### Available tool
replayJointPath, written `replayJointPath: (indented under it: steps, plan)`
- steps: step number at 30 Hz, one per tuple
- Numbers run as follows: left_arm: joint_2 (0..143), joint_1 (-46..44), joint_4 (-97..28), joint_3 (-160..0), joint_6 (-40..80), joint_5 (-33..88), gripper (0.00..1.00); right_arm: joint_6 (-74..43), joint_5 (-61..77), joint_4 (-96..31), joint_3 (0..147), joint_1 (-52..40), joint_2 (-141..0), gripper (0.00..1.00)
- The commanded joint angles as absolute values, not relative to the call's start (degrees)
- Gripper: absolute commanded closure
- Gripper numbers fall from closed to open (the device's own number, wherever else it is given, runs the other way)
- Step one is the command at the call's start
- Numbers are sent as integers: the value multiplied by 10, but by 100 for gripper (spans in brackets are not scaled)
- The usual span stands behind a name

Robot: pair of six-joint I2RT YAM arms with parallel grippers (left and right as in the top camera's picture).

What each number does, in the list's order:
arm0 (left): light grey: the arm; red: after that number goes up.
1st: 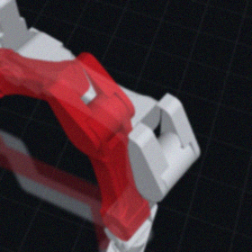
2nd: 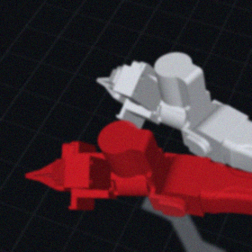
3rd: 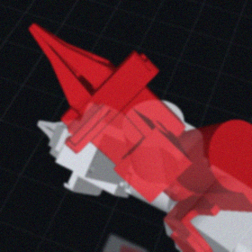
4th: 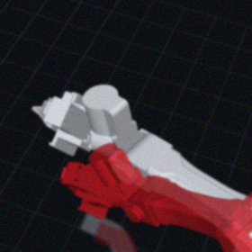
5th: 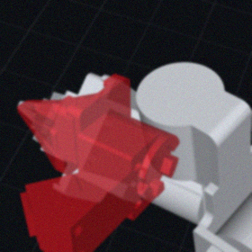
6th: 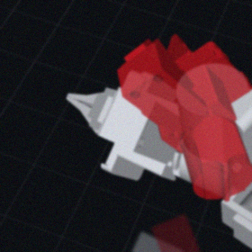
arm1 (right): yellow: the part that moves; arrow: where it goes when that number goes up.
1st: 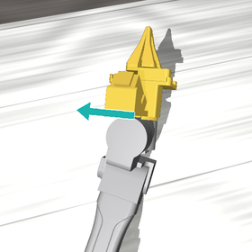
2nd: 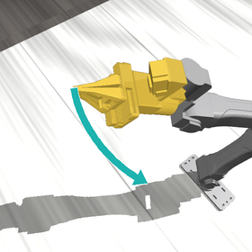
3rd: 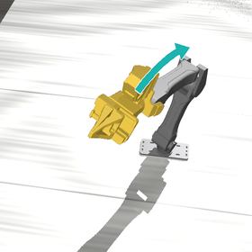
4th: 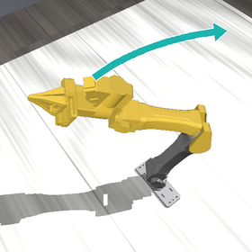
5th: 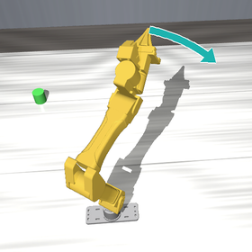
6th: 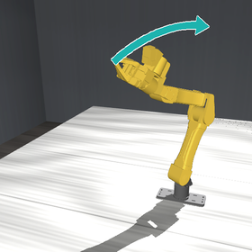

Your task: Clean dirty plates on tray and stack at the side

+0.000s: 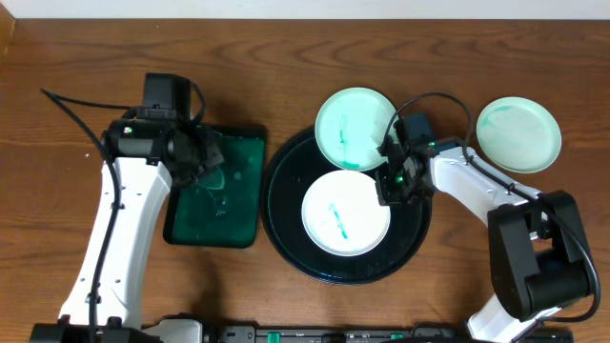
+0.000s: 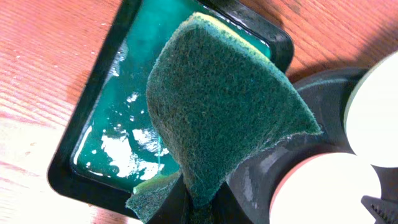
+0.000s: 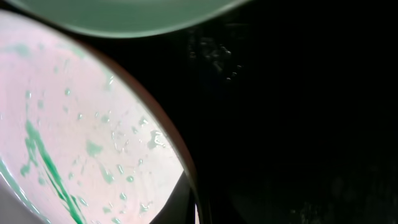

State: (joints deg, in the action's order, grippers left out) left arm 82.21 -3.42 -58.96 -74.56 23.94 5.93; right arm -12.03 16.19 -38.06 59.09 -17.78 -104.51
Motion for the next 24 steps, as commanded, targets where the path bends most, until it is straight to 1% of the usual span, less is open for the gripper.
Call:
replayJointPath:
  steps: [1,4,8,16,18,20,22,24]
  plan:
    - [838,-61,-590,-749,240,69,93,-215,50,-366,584,-180,-1067,99]
    - [855,-85,-591,-747,249,41,93,-216,50,-367,584,-182,-1067,99]
    - [886,-100,-588,-744,298,-66,93,-216,50,-370,584,-185,-1067,99]
    - [904,-100,-583,-748,303,-69,93,-211,50,-370,584,-185,-1067,99]
    - [904,-100,-582,-752,303,-38,93,-211,50,-370,584,-185,-1067,99]
    - [904,-100,-577,-752,300,33,93,-207,50,-370,584,-185,-1067,99]
    - [906,-106,-564,-752,294,131,93,-205,50,-370,584,-185,-1067,99]
    - [906,-123,-545,-747,293,181,93,-205,50,-369,584,-185,-1067,99]
